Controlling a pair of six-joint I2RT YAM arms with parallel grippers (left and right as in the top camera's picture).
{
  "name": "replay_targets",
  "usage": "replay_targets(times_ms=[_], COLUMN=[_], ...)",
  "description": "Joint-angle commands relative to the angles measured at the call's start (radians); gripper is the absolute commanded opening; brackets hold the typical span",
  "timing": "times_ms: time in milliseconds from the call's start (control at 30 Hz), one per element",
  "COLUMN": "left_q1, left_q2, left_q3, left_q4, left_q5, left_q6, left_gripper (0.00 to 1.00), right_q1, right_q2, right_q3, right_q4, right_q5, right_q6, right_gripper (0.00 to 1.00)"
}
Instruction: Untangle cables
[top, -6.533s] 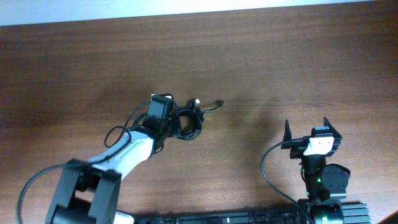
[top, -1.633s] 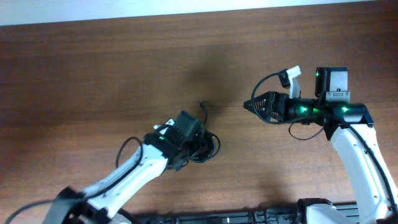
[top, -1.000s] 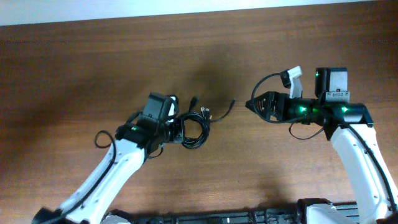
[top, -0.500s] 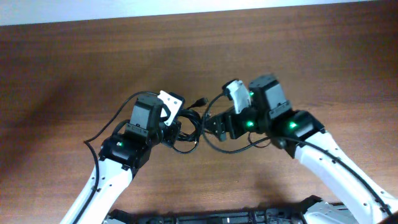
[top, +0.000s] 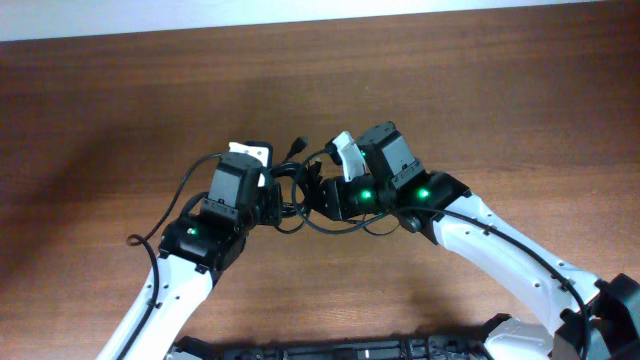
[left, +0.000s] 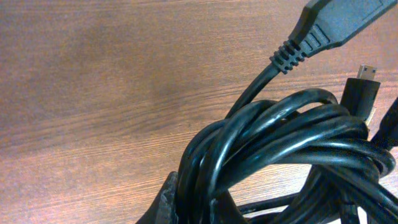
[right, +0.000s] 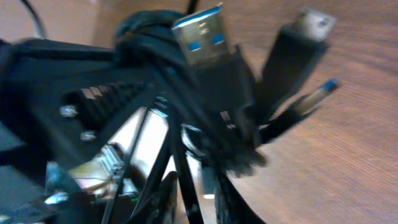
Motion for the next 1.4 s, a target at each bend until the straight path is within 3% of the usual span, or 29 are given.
replay_targets(times_ms=[0,133,233,433,967,1300,1367], left_q1=[0.0,0.0,0.0,0.0,0.0,0.0,0.0], left_q2=[-0.018,-0.018,-0.018,-0.018,-0.018,-0.018,-0.018], left_q3=[0.025,0.025,0.025,0.025,0.025,0.025,0.025], left_q4=[0.01,0.01,0.01,0.01,0.01,0.01,0.011], left_q5=[-0.051,-0.137,-0.243,-0.173,-0.21,-0.207,-0.14], left_q6=[-0.093,-0.095,-0.094,-0.095,-0.094,-0.095,-0.095], left_gripper=[0.0,0.0,0.0,0.0,0.0,0.0,0.0], right_q1=[0.006,0.006,0.005,0.005,0.005,0.005,0.005], right_q2=[0.003,0.003,0.003,0.003,0.003,0.003,0.003], right_q3=[0.014,0.014,0.014,0.014,0.014,0.014,0.014], right_q4=[0.01,0.008,0.01,0.039,0.077,0.077,0.078], right_q5=[-0.138,-0.164,-0.16,-0.13,-0.134,-0.134,-0.11], right_q6=[0.107,0.148,0.148,0.171,0.227,0.227,0.227], right_gripper=[0.18,0.18,0.26,0.3,0.3,0.39,0.4])
